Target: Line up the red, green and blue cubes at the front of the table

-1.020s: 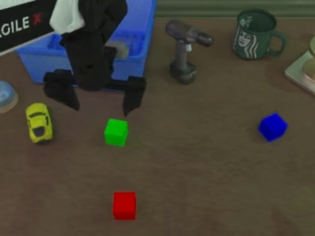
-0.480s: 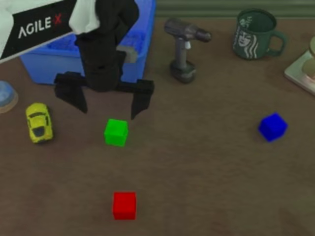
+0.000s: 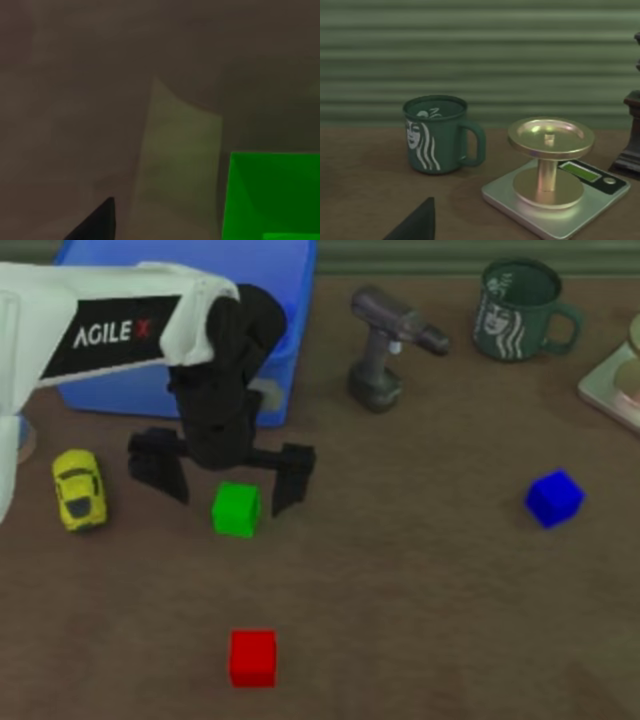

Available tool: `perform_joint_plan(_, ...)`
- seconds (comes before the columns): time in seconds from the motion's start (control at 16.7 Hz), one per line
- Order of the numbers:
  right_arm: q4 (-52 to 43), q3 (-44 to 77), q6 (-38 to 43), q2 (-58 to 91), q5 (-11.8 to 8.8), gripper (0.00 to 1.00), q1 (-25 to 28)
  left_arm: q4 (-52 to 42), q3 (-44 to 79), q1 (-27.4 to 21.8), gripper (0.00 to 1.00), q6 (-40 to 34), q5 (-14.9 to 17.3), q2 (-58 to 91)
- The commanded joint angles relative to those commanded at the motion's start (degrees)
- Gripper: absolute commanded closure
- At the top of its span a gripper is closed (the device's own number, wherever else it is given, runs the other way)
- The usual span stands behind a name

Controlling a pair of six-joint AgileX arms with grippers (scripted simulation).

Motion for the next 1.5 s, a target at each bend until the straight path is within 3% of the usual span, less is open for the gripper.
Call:
perform_joint_plan(0.36,0.0,0.0,0.0,0.0,0.0,0.00,0.0,3.0,-2.1,0.0,0.00,0.0,0.0,1.1)
perform_joint_plan(1.14,0.0,0.0,0.0,0.0,0.0,0.00,0.0,3.0,-2.1,0.0,0.98,0.0,0.0,1.1)
perform_joint_plan(1.5,0.0,0.0,0.0,0.0,0.0,0.00,0.0,3.0,-2.1,0.0,1.00,0.0,0.0,1.1)
